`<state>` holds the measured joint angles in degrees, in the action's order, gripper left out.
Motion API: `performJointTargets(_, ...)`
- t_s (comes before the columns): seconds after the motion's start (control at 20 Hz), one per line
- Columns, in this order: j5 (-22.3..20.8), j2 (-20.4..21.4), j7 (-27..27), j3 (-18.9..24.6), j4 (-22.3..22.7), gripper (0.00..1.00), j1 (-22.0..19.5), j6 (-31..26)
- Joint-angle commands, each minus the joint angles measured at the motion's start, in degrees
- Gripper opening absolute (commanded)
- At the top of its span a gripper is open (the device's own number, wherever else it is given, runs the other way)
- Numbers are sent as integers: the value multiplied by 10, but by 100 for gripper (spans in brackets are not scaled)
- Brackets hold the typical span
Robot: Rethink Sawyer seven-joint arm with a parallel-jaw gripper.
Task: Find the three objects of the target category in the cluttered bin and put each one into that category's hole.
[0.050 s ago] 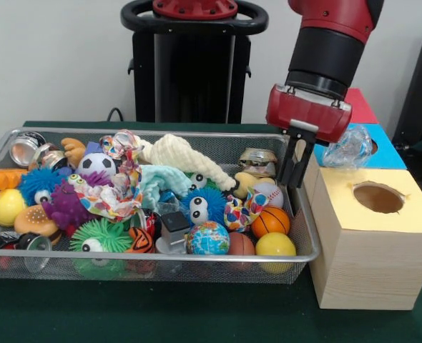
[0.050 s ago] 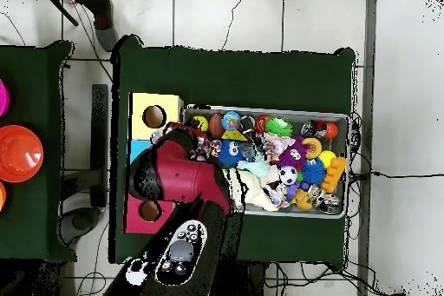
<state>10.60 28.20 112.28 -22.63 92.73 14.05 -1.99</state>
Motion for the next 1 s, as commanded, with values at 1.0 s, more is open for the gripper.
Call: performJointTargets(1.0,-7,41,65,155,70,0,-41,-90)
